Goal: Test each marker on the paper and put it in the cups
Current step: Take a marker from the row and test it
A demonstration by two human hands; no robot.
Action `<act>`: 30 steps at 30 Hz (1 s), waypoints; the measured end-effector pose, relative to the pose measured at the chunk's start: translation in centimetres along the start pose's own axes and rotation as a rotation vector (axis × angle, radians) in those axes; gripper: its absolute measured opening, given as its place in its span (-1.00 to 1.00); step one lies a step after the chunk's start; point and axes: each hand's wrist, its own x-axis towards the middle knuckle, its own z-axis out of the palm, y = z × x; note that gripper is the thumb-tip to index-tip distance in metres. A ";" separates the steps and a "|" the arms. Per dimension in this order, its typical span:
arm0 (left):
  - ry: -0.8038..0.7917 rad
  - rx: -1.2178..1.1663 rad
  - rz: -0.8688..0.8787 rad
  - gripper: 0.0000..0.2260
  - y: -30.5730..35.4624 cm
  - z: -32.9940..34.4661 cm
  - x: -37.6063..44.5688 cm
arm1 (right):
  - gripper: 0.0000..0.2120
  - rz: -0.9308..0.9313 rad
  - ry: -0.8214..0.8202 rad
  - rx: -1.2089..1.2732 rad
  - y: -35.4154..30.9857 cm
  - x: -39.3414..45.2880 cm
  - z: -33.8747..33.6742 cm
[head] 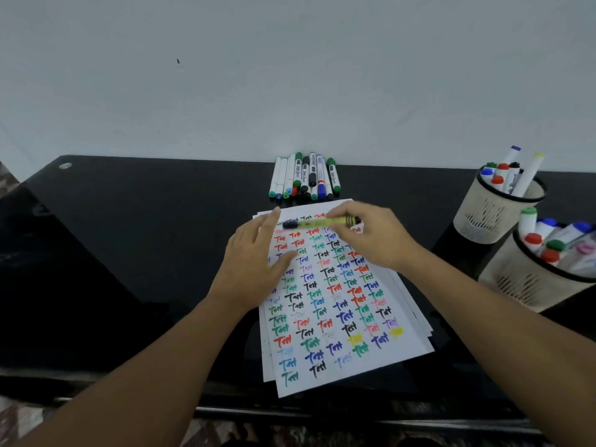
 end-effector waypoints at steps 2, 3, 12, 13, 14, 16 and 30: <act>0.016 0.013 0.025 -0.35 -0.3 0.2 -0.1 | -0.87 0.024 -0.112 0.075 -0.3 -0.8 0.1; 0.010 0.022 0.044 -0.42 -0.4 0.3 -0.1 | -0.88 0.044 -0.140 0.128 -0.4 -1.0 0.3; 0.107 0.086 0.248 -0.75 -1.4 1.1 -0.1 | -0.65 -0.122 -0.214 -0.501 -2.1 -0.5 1.2; 0.122 0.089 0.267 -0.75 -1.4 1.1 -0.2 | -0.61 -0.148 -0.222 -0.546 -2.8 -0.2 1.7; 0.136 0.089 0.285 -0.75 -1.5 1.2 -0.2 | -0.61 -0.179 -0.233 -0.584 -3.6 -0.1 2.2; 0.162 0.076 0.301 -0.75 -1.5 1.3 -0.2 | -0.66 -0.248 -0.233 -0.640 -4.7 0.1 3.4; 0.187 0.041 0.338 -0.80 -2.0 1.5 -0.4 | -0.67 -0.242 -0.270 -0.639 -3.6 0.4 4.2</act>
